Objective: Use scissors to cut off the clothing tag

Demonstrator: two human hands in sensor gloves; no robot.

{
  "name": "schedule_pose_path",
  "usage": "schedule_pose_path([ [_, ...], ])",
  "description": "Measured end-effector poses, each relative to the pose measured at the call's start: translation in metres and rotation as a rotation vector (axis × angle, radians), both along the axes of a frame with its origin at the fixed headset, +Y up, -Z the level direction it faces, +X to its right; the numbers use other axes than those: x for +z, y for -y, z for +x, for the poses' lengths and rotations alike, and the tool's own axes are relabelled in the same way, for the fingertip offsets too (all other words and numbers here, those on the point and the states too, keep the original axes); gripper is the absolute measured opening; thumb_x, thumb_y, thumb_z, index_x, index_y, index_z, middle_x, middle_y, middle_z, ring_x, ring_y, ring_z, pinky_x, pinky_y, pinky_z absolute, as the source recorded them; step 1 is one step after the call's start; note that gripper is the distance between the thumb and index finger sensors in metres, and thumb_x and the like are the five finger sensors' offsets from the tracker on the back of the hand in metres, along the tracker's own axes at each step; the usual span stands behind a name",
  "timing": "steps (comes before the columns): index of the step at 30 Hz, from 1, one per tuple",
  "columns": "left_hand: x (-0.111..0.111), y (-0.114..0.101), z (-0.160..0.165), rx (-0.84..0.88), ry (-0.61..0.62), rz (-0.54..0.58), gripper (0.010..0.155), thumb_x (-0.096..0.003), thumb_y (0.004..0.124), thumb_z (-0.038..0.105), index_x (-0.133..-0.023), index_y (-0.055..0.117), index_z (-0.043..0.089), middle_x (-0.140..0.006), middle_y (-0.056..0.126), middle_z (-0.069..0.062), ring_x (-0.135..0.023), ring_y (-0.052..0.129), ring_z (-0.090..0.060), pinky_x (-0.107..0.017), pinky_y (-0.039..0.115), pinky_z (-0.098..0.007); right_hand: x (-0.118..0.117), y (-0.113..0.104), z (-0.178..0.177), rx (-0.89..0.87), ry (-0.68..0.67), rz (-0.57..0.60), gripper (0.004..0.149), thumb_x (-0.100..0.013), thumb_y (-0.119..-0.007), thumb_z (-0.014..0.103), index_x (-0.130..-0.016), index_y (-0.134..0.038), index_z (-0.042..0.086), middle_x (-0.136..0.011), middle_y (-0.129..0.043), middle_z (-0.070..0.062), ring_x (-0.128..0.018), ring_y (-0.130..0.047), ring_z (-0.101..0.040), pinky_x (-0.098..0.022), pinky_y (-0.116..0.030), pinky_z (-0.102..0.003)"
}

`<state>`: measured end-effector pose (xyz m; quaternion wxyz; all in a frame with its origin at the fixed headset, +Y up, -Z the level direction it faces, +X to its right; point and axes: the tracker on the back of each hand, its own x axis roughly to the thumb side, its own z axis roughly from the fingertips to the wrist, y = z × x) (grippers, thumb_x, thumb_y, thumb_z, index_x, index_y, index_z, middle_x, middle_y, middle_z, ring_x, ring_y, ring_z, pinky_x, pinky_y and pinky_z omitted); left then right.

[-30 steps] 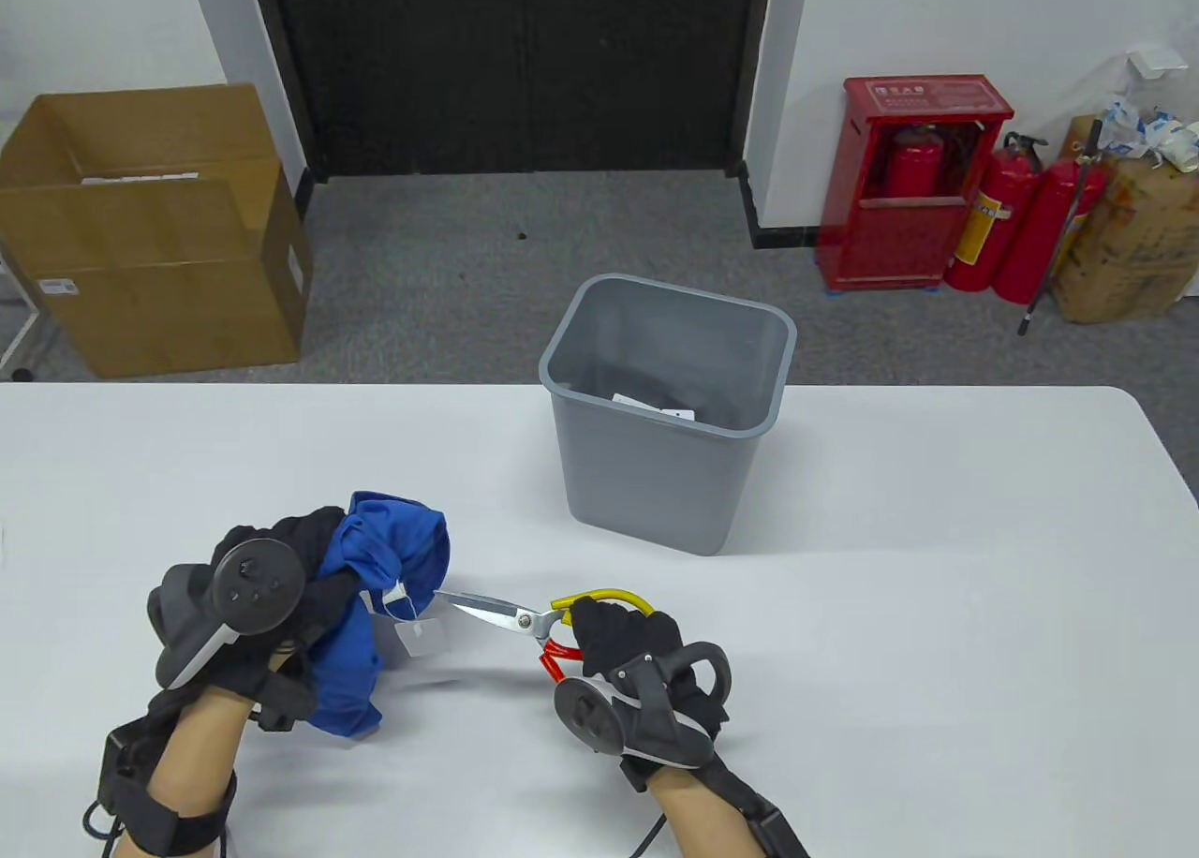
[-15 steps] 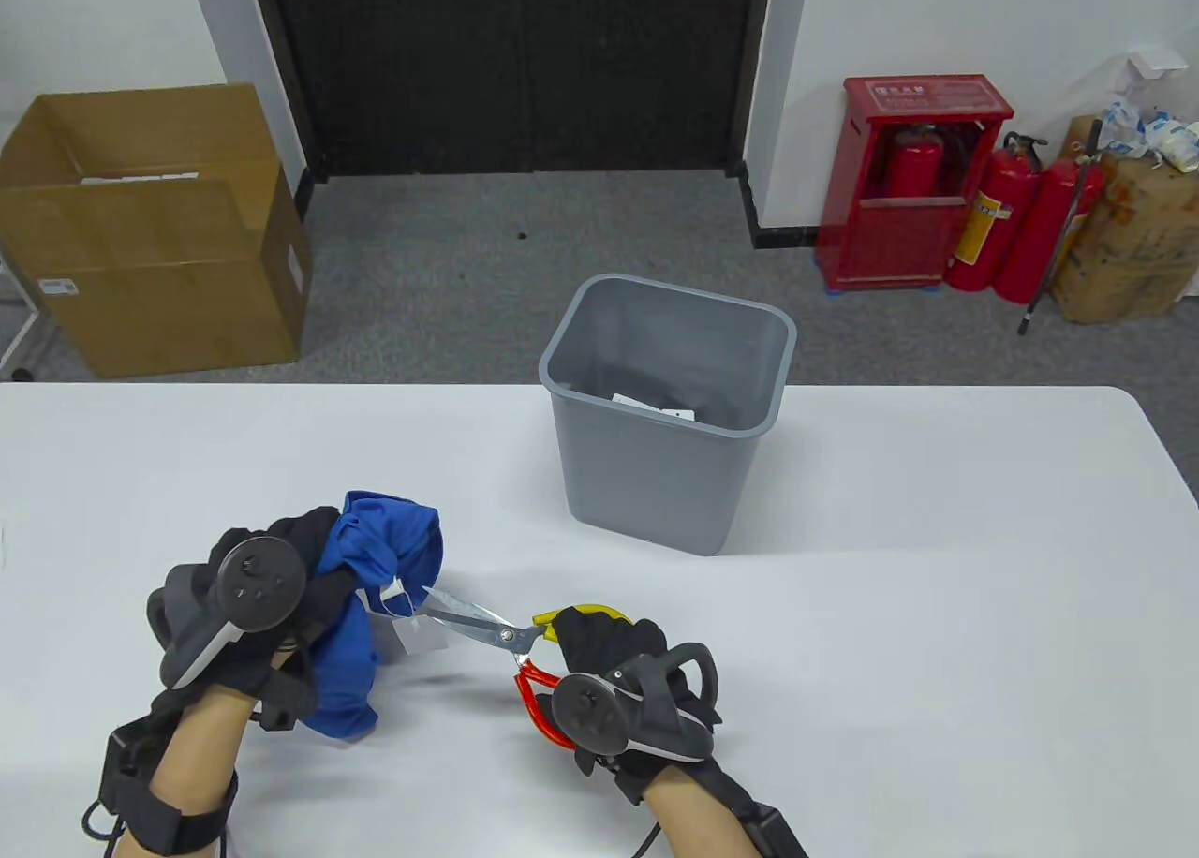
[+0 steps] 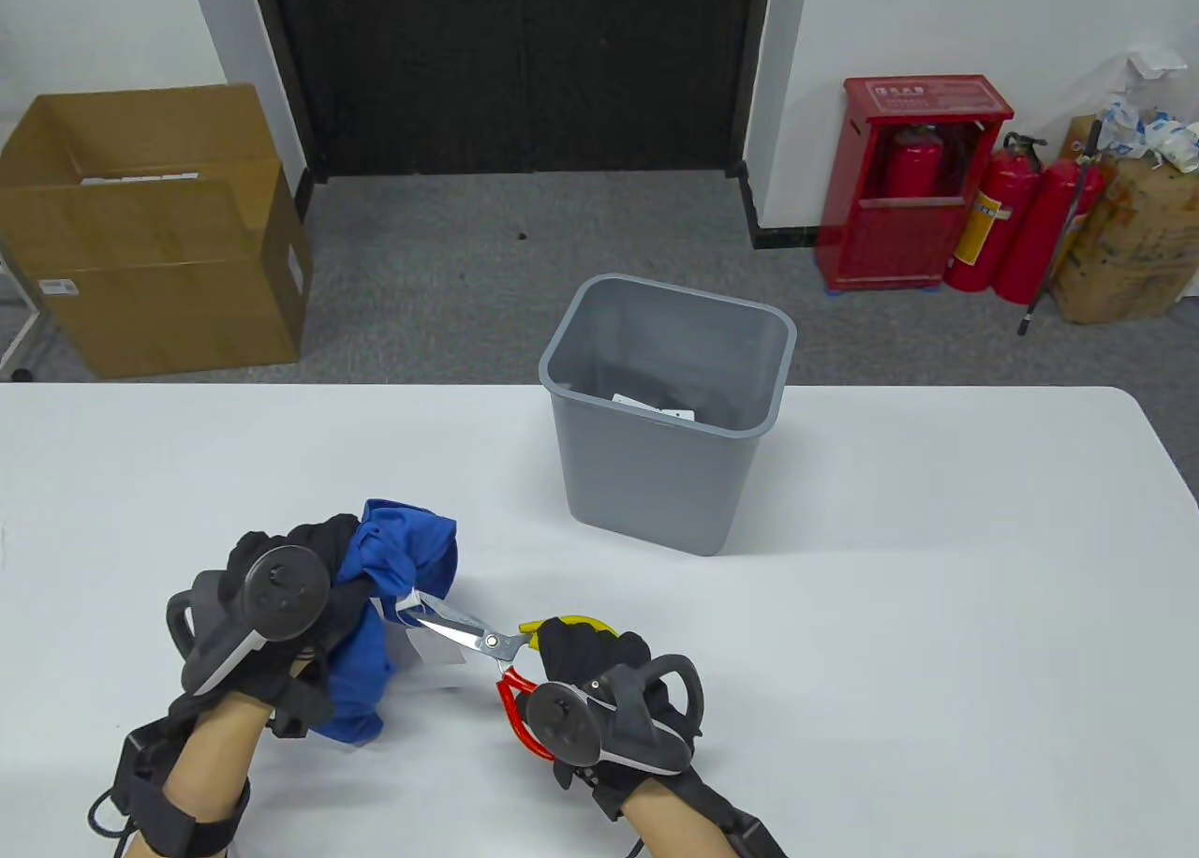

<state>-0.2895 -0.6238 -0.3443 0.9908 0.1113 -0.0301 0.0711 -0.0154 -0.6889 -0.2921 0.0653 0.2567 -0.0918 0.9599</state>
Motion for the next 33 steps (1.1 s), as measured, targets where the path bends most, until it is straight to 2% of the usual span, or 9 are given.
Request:
schedule_pose_path([
  [23,0.0018,0.0036,0.0096,-0.031,0.026,-0.004,0.057,-0.0567,0.085,0.054,-0.106,0.069,0.031,-0.099,0.086,0.003,-0.083,0.098,-0.023,-0.08,0.058,-0.064,-0.0001,-0.0012,0.0009,0.024,0.014,-0.001,0.078,-0.042,-0.08,0.051,-0.094,-0.053,0.0,-0.076,-0.082,-0.016,-0.045,-0.093,-0.031,-0.035,-0.069,-0.048],
  [33,0.0017,0.0044,0.0094,-0.034,0.025,-0.004,0.057,-0.0565,0.085,0.054,-0.106,0.069,0.031,-0.099,0.086,0.004,-0.083,0.098,-0.023,-0.08,0.058,-0.064,0.0009,-0.0024,-0.0002,0.058,0.011,-0.015,0.076,-0.042,-0.076,0.047,-0.095,-0.05,0.0,-0.077,-0.08,-0.017,-0.046,-0.091,-0.031,-0.036,-0.067,-0.048],
])
